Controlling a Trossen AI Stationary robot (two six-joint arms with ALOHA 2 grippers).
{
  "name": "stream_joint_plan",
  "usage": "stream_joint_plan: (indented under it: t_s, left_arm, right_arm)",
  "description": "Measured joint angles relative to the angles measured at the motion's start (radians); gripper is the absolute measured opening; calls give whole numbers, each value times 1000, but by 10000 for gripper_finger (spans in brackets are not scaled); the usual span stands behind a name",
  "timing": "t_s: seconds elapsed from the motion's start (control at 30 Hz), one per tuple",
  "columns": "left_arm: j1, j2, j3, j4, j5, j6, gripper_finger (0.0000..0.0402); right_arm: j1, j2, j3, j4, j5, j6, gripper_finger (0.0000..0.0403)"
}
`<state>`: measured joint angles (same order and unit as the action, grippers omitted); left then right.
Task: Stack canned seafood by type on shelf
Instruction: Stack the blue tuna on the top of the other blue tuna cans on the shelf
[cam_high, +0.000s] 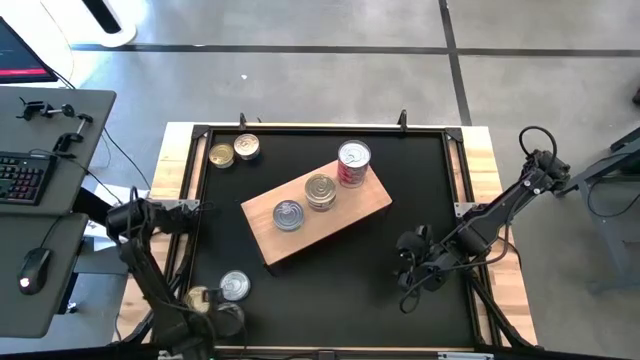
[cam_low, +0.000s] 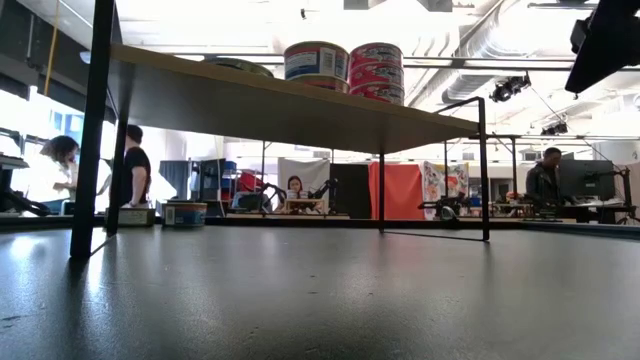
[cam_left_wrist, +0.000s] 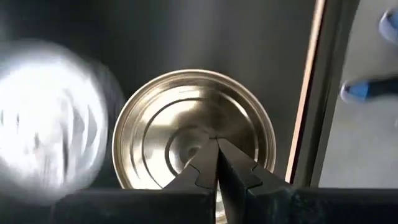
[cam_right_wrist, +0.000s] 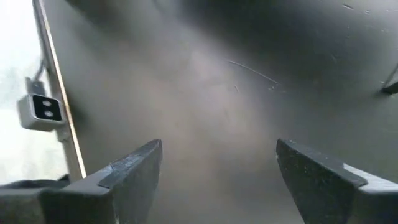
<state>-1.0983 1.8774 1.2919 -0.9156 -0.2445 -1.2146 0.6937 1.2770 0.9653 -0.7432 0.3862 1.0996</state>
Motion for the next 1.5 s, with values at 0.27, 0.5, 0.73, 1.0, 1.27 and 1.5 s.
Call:
stream_joint_plan:
  t_s: [0.27, 0.5, 0.73, 1.0, 1.27, 1.5]
  left_arm:
    - [137, 39, -2, 248, -113, 278, 0]
    - [294, 117, 15, 466, -181, 439, 0]
    - [409, 214, 106, 619, -195, 632, 0]
    - [514, 357, 272, 717, -213, 755, 0]
    - [551, 365, 409, 588, -197, 893, 0]
    - [491, 306, 419, 388, -269, 810, 0]
  right_arm:
    - [0, 0, 0, 93, 4, 1, 307]
    - [0, 0, 0, 130, 5, 1, 307]
    - [1, 0, 0, 132, 2, 29, 307]
    - [1, 1, 0, 132, -11, 46, 307]
    - [1, 2, 0, 130, -13, 46, 307]
    - [3, 107, 0, 145, -34, 45, 252]
